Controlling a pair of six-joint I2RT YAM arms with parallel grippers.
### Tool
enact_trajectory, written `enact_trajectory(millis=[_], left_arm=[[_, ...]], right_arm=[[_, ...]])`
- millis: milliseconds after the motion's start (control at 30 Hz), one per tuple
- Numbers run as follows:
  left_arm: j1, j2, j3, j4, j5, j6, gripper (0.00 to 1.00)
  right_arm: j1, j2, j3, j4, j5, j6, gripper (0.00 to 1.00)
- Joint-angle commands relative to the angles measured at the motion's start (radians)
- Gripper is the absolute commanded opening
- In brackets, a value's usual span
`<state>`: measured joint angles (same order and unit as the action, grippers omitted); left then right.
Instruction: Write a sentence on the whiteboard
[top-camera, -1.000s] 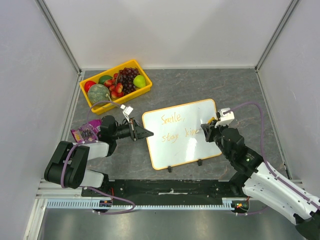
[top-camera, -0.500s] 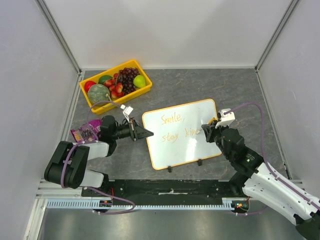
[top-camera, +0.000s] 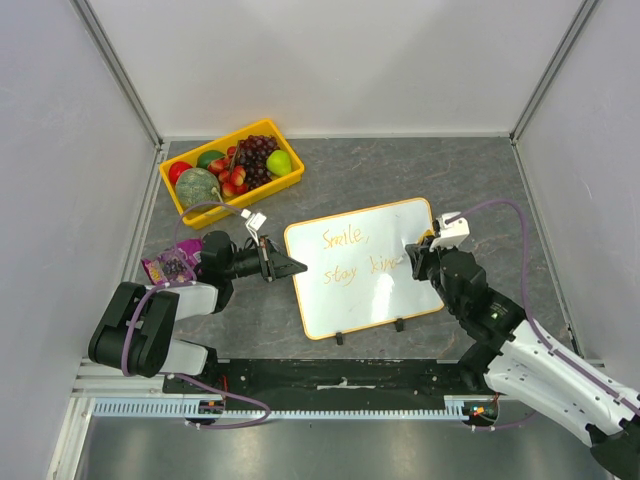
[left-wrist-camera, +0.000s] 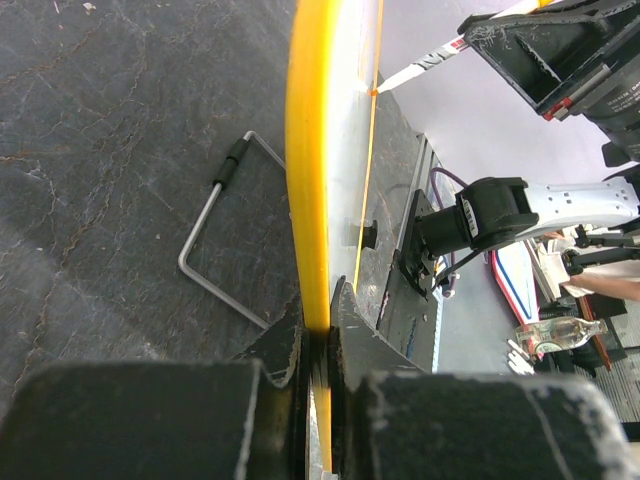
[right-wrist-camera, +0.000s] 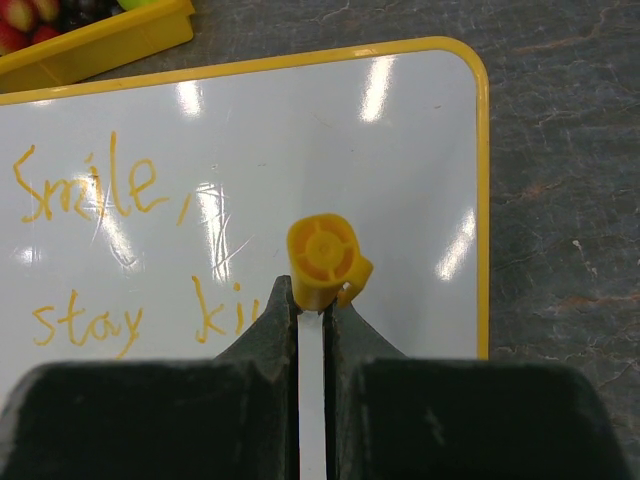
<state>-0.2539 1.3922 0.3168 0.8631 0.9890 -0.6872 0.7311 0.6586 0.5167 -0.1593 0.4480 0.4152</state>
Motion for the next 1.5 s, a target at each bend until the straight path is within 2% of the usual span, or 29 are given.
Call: enact_trajectory(millis=[0,267,800,1467], left_arm=[[-0.019,0.019,-0.013,-0.062,-0.015,0.173,0.02],[-0.021,0.022,-0.012,-0.064,-0.015,0.173,0.02],[-0.022,0.021,-0.013,-0.062,-0.013,0.175,0.02],[-0.021,0.021,-0.013,-0.064,-0.015,0.175,0.02]], right_arm=[[-0.001,0.019,0.057,0.014,0.034,-0.027,0.00],[-0.001,0.010,0.095,0.043,0.041,-0.030,0.00],[-0.002,0.102,0.115,0.113,0.077,-0.062,0.00],[-0.004,0.050,0.008,0.030,0.009,-0.007,0.00]])
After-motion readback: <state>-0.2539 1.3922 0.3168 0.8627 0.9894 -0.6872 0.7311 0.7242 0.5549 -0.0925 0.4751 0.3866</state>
